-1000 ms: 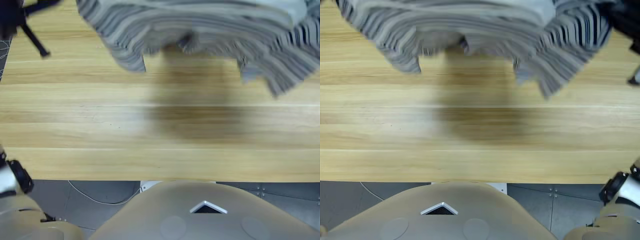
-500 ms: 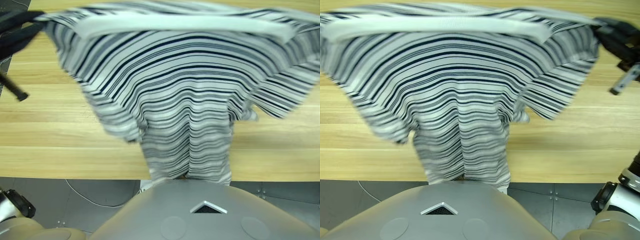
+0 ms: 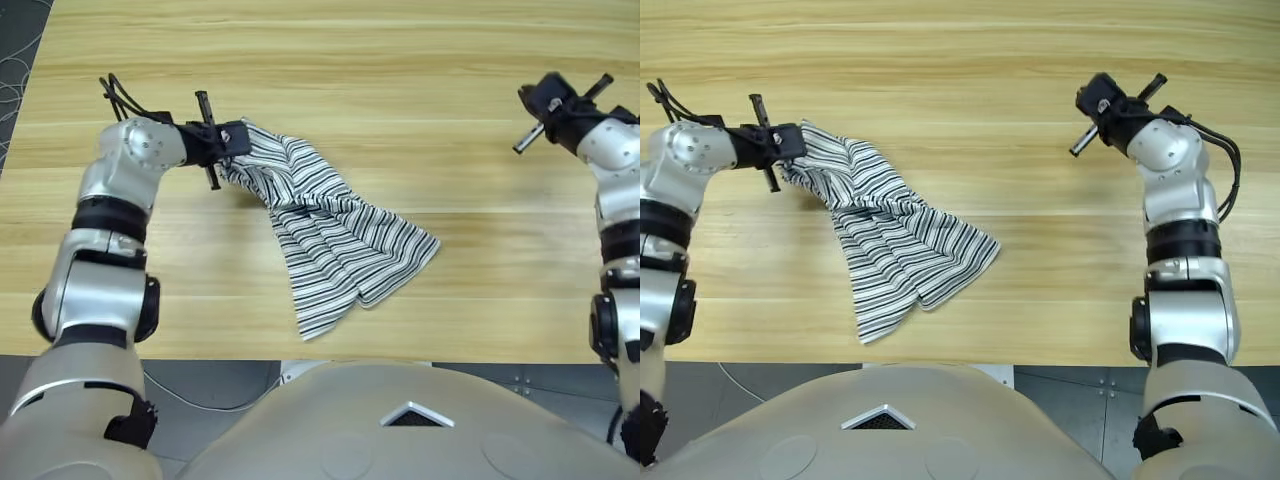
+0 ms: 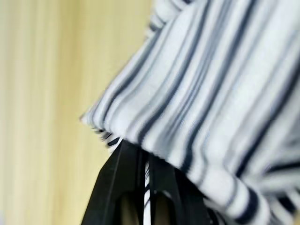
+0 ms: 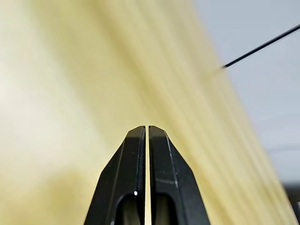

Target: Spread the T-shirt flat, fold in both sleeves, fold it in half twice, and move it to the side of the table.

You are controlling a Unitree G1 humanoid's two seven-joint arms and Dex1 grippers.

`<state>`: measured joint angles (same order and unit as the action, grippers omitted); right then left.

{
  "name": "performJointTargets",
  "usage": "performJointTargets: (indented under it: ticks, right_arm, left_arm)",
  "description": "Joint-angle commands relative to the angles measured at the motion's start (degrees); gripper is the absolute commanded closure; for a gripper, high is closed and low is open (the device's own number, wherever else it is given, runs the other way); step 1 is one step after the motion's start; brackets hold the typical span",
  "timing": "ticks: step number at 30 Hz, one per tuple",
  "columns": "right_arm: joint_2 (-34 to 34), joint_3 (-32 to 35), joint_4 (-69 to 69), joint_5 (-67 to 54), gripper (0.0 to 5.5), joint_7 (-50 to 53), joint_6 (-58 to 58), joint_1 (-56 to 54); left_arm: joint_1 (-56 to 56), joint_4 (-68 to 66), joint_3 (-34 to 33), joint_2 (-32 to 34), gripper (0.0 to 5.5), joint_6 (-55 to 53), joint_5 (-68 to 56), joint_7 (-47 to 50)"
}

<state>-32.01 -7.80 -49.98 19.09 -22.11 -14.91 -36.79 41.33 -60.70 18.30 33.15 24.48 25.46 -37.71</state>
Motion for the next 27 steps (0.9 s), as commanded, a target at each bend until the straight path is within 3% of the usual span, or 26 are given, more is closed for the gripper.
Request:
performJointTargets:
  ticks: [1,7,10,13,17,22,27]
  right_arm:
    - [2.87,-1.03,-7.93,0.82,5.4,4.73,-4.22,-5.41]
    - [6.6,-0.9,-9.73,-1.41,5.4,5.17,-9.33,-8.33]
    - [12.16,0.7,-2.47,-11.02,5.4,-6.48,-9.33,-5.51]
    - [18.01,-1.44,10.73,-20.75,5.4,-18.61,-2.25,-1.31]
    - [22.74,-5.86,21.86,-24.35,5.4,-24.8,8.35,1.86]
    - [29.02,-13.26,19.98,-19.13,5.4,-22.57,14.07,1.2]
    - [33.24,-14.16,17.35,-17.47,5.2,-19.08,15.86,1.26]
  left_arm:
    - [5.42,-6.96,-0.55,-2.29,5.38,1.94,0.38,7.6]
    - [8.54,-10.44,-2.13,-4.09,5.38,3.28,-1.19,13.02]
    - [9.04,-11.11,-2.65,-4.42,5.38,3.57,-1.6,13.42]
    - [8.92,-11.61,-2.71,-4.73,5.38,3.63,-1.69,13.41]
    - [8.93,-12.27,-2.8,-5.09,5.38,2.83,-1.8,14.06]
    - [8.96,-13.03,-2.74,-5.56,5.38,1.97,-1.49,15.01]
    - [8.83,-12.95,-2.42,-6.26,5.4,2.31,-1.27,15.07]
